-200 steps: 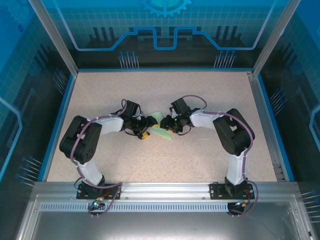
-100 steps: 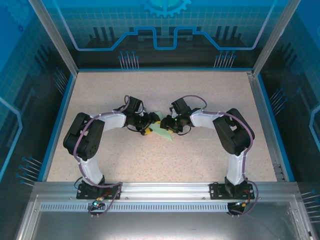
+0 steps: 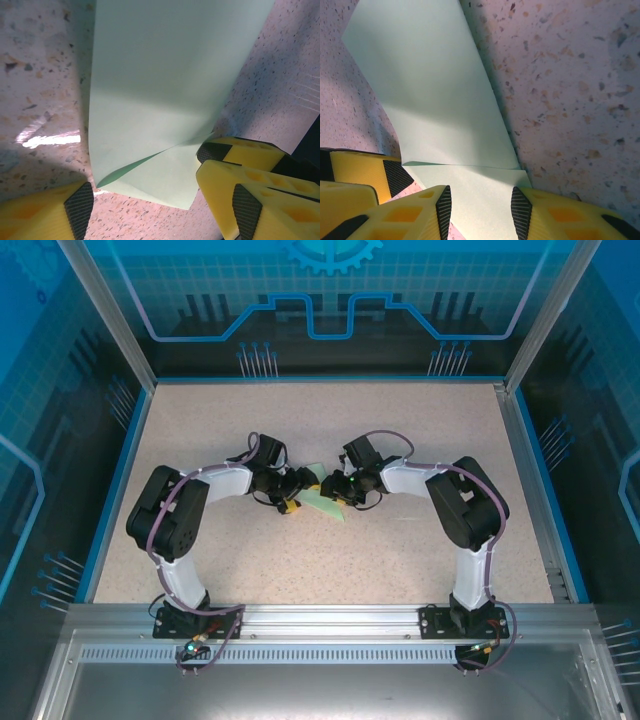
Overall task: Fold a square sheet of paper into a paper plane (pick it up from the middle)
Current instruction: Fold the wing for the fifth time at the center of the table.
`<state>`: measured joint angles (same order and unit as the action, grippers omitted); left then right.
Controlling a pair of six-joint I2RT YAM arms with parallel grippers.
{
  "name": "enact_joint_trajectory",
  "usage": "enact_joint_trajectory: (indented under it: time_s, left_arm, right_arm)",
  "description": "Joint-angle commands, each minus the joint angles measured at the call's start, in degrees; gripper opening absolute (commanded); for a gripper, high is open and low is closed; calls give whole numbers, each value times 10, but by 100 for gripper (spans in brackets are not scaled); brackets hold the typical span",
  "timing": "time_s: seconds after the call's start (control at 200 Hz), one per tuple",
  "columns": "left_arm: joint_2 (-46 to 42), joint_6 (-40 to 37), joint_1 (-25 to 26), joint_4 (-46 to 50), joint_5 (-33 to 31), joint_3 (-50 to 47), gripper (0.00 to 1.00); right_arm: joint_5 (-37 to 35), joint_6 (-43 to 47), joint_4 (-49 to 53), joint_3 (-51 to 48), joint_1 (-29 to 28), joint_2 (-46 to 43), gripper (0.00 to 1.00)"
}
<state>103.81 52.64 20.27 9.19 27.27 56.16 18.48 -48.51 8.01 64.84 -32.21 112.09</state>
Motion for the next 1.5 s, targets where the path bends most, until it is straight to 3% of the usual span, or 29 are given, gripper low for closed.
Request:
enact_joint_trajectory:
  time_s: [0.0, 0.515, 0.655, 0.82, 1.065, 1.201, 1.401, 1.496]
  left_arm:
    - [1, -5, 6, 13, 10, 8, 71]
    - [12, -22, 7, 15, 22, 19, 38]
    - [15, -24, 6, 16, 22, 19, 30]
    - [17, -27, 6, 19, 21, 25, 13]
    - [-2, -33, 6, 53, 15, 32, 9]
    - [-15, -37, 6, 73, 14, 35, 9]
    - [-21, -36, 7, 91, 17, 40, 9]
    - [-20, -35, 6, 95, 20, 45, 8]
  right_arm:
    - [-24, -2, 31, -17, 3, 45, 41]
    - [-6, 38, -8, -32, 4, 26, 43]
    - [-21, 79, -24, -35, 5, -9, 47]
    - [-23, 125, -46, -38, 6, -33, 55]
    - [-121, 190, -99, -100, 4, -117, 67]
    - [-127, 269, -132, -132, -9, -154, 70]
    - [-264, 455, -264, -223, -109, -201, 76]
    - [-256, 491, -261, -217, -121, -190, 69]
